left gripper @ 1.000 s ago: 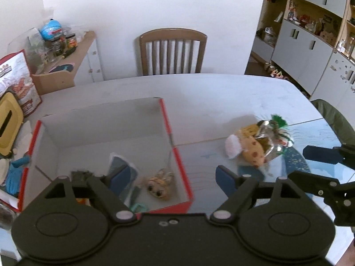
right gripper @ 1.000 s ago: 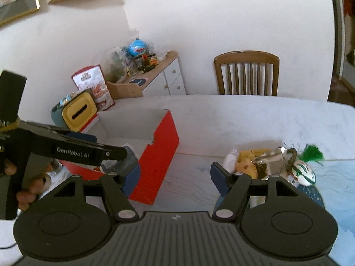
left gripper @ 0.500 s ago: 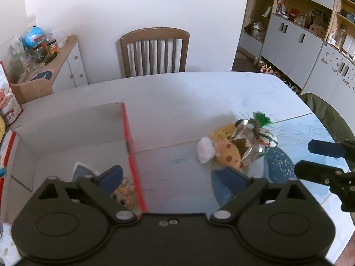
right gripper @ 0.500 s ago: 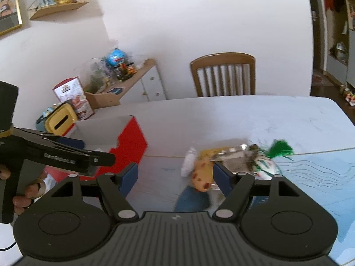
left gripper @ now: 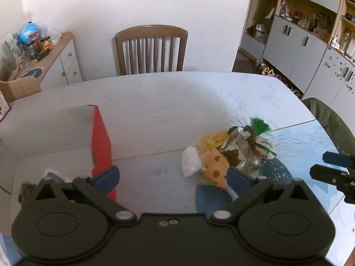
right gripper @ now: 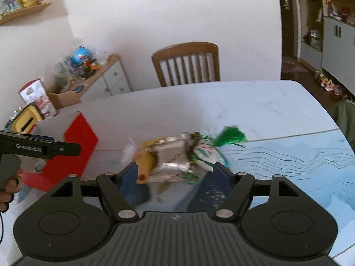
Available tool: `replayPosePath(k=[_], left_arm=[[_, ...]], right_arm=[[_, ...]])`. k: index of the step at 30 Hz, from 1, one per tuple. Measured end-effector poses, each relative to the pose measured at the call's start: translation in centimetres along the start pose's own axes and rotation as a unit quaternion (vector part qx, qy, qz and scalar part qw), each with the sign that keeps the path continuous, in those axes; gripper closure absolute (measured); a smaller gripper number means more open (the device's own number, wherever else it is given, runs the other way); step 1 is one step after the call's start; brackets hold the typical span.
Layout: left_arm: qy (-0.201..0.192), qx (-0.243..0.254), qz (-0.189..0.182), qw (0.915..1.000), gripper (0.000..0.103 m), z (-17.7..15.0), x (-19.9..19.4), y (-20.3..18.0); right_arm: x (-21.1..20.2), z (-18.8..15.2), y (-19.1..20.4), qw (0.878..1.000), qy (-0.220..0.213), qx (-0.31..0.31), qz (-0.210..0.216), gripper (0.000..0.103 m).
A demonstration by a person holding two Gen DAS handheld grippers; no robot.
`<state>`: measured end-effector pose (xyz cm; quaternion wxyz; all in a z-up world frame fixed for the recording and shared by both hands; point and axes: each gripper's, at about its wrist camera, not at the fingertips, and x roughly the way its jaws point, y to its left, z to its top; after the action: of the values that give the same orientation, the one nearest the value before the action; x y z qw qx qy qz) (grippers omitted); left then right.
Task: Organize objects
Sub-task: 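Move both grippers back toward the remaining items on the table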
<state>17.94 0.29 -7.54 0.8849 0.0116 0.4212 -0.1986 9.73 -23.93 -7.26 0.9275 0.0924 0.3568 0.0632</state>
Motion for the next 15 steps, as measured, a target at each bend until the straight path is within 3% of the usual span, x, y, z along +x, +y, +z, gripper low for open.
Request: replayPosePath(k=[6, 15], left_arm=[[0.005, 0.0, 0.008, 1.0, 0.001, 0.5, 2.6, -0.9], [0.014, 0.02, 0.026, 0.9993, 0.001, 0.6, 6.7, -2.1]], right_arm=[[2.1, 0.5, -2.7, 1.0, 0.014, 0.006, -0.021, 0.029], [5.8, 0.5, -4.1, 0.999, 0.049, -0.006, -0.017, 0.029]])
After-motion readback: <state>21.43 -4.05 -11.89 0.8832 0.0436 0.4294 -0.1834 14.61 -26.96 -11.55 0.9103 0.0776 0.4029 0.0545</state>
